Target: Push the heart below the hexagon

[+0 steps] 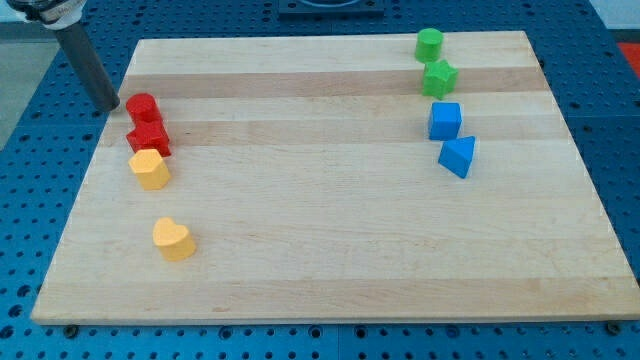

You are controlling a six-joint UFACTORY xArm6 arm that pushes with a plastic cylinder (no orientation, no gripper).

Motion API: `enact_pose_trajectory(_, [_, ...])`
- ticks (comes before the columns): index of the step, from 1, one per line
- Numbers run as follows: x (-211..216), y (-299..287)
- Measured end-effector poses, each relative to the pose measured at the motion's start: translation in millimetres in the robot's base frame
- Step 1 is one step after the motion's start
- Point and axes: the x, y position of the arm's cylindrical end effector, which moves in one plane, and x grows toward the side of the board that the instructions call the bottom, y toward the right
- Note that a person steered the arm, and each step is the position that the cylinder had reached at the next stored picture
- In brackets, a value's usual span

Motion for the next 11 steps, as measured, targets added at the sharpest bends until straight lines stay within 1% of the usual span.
enact_pose_trajectory(2, [-1, 39])
enact_pose_trajectory(3, [-1, 38])
enact_pose_trajectory(5, [29, 45])
enact_pose_trajectory(6, [22, 45])
enact_pose_trajectory(7, [-3, 60])
enact_pose_trajectory(8, [-15, 121])
enact_pose_trajectory(9, [100, 177])
enact_pose_trajectory(10, [215, 205])
enact_pose_trajectory(11, [261, 216])
